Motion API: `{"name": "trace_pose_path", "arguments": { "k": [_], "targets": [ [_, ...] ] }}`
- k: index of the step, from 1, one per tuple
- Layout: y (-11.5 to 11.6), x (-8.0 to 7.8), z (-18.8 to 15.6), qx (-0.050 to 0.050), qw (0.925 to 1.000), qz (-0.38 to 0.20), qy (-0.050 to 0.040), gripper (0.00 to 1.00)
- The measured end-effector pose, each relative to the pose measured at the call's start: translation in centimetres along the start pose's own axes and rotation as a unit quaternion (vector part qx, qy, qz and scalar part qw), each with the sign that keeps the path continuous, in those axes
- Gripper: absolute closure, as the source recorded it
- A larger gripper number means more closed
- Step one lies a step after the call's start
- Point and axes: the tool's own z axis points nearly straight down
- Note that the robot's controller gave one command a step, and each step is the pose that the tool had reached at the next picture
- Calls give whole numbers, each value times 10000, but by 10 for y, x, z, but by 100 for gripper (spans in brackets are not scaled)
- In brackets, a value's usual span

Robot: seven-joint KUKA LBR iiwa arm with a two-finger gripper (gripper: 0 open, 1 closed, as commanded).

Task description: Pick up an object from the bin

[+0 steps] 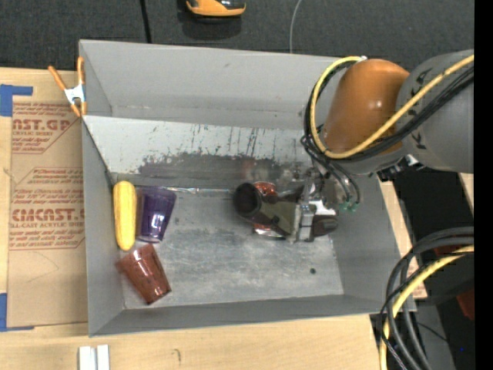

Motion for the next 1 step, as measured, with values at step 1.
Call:
{"name": "trace_pose_path", "arguments": {
  "k": [1],
  "targets": [
    [0, -1, -5, 3, 10000, -2, -36, 0]
  ]
}}
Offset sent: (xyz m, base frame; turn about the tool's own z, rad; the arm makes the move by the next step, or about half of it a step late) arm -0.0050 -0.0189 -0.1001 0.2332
